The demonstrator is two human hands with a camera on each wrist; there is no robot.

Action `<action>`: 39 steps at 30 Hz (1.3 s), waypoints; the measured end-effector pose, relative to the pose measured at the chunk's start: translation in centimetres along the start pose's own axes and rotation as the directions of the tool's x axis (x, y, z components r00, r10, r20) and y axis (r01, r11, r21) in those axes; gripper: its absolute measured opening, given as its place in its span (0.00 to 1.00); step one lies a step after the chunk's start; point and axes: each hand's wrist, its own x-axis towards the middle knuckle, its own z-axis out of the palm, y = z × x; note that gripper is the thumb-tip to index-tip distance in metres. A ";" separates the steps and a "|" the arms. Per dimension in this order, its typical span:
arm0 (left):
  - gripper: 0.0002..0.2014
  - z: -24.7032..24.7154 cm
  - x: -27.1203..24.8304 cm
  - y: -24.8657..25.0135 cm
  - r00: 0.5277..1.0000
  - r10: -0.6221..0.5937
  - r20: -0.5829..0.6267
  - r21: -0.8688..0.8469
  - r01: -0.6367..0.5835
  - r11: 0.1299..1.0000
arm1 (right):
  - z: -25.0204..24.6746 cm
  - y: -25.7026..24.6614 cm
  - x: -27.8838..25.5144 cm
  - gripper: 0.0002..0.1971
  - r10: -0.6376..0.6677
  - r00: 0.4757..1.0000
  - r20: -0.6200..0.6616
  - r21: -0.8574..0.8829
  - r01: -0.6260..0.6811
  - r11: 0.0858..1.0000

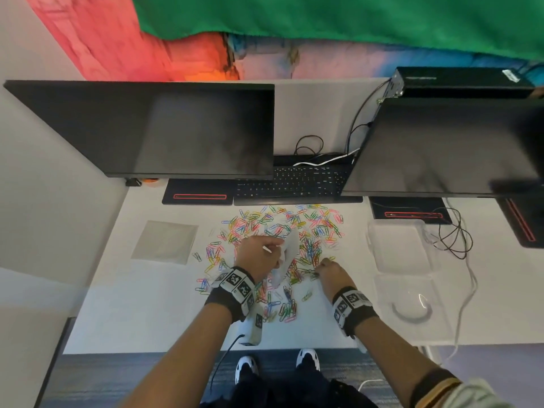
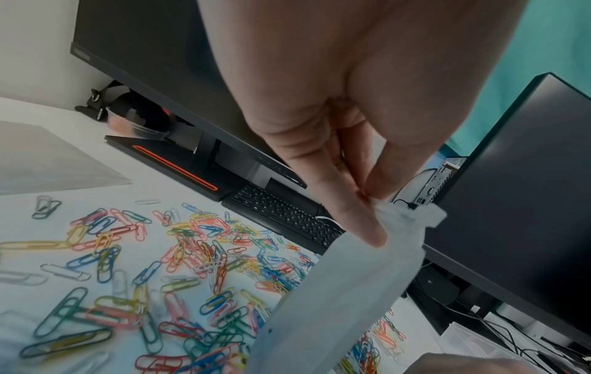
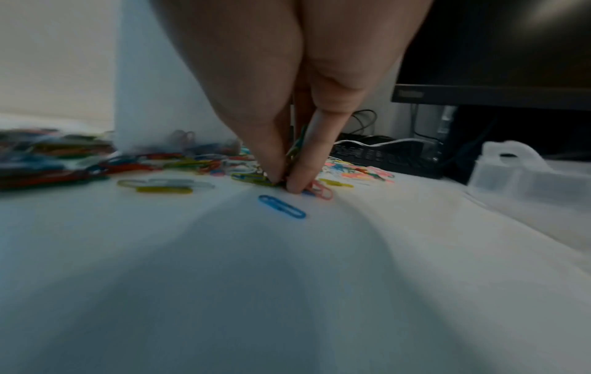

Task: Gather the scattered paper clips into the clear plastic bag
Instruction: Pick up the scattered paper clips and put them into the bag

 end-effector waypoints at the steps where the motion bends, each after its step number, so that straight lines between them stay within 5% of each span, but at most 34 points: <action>1: 0.12 0.1 -0.1 0.1 1.000 0.000 0.001 -0.001 0.000 1.000 | -0.4 0.2 0.0 0.15 0.071 0.997 -0.037 0.110 -0.066 0.992; 3: 0.12 0.2 -0.1 0.2 1.000 0.004 0.004 0.001 -0.004 1.000 | -1.5 0.8 -0.1 0.08 0.267 0.959 -0.097 0.383 -0.212 0.899; 5: 0.12 0.2 -0.2 0.2 1.000 0.007 0.005 0.004 -0.007 1.000 | -3.0 1.2 -0.4 0.03 0.458 0.888 -0.040 0.648 -0.325 0.688; 7: 0.12 0.2 -0.1 0.2 1.000 -0.006 0.008 -0.002 0.006 1.000 | -4.5 1.1 -0.7 0.05 0.518 0.844 0.139 0.878 -0.347 0.330; 9: 0.12 0.3 0.0 0.3 1.000 -0.008 0.014 -0.004 0.008 1.000 | -6.3 0.3 -1.1 0.06 0.451 0.856 0.253 0.965 -0.258 -0.051; 10: 0.12 0.4 0.0 0.4 1.000 0.000 0.018 0.002 0.000 1.000 | -7.1 -0.4 -1.3 0.06 0.406 0.872 0.273 0.960 -0.221 -0.171; 15: 0.11 1.0 0.0 0.8 0.999 0.006 0.034 -0.001 -0.006 1.000 | -10.1 -3.9 -1.4 0.10 0.217 0.950 0.226 0.943 -0.157 -0.293; 22: 0.09 1.9 0.0 1.5 0.993 0.108 0.050 0.072 -0.112 0.991 | -8.9 -6.8 0.0 0.06 0.327 0.891 0.315 0.949 -0.306 -0.080; 27: 0.09 2.1 0.2 1.6 0.992 0.108 0.072 0.102 -0.115 0.988 | -9.3 -7.1 0.0 0.07 0.389 0.907 0.161 0.788 -0.355 0.502; 29: 0.10 2.1 0.1 1.6 0.991 0.109 0.076 0.108 -0.116 0.987 | -9.6 -7.2 0.0 0.07 0.360 0.932 0.033 0.728 -0.269 0.630; 32: 0.11 1.9 0.0 1.8 0.993 0.097 0.072 0.097 -0.103 0.990 | -9.5 -7.1 0.3 0.09 0.285 0.956 -0.070 0.651 -0.173 0.739; 39: 0.11 1.4 0.3 2.2 0.991 0.128 0.047 0.113 -0.132 0.985 | -10.4 -7.3 -0.1 0.13 0.013 0.999 -0.038 0.456 0.006 0.890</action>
